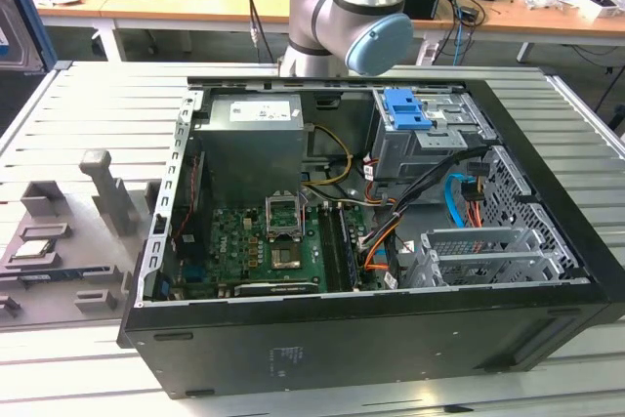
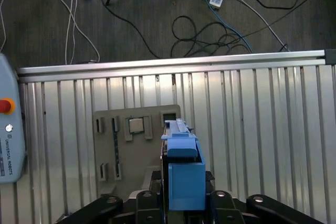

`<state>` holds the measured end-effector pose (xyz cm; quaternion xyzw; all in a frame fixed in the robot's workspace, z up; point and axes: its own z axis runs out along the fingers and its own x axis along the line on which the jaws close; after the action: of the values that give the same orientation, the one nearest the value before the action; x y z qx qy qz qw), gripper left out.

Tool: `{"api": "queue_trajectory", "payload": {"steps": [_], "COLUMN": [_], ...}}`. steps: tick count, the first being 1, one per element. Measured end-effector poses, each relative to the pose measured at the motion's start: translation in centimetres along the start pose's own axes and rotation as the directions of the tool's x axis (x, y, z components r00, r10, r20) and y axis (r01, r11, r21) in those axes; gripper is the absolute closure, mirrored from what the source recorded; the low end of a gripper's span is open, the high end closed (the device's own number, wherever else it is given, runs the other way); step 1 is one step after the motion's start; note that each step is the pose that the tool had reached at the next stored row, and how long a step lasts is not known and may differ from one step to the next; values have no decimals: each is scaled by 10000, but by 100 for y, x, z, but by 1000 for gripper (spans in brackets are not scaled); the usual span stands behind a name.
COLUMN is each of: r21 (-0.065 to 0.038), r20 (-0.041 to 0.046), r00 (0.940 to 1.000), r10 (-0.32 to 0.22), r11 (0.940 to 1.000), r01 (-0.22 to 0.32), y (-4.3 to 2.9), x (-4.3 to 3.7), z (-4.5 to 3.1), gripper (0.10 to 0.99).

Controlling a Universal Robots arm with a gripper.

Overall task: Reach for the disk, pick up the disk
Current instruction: 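Pick up the disk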

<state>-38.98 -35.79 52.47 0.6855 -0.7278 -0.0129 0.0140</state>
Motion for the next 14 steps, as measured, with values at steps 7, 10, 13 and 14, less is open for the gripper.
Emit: {"api": "queue_trajectory", "payload": {"steps": [7,10,13,14], "r21": [1,0,2,1], "r20": [0,-1,1,-1], "r00": [10000,10000,10000,10000], "r10": [0,0,0,1], "r11": [10000,10000,10000,10000], "r01": [0,0,0,-1], "y": [2,-12,-91,-121], "x": [0,-1,-6,-8], "z": [-59,-60,-62,-64], "gripper": [718,718,718,718]}}
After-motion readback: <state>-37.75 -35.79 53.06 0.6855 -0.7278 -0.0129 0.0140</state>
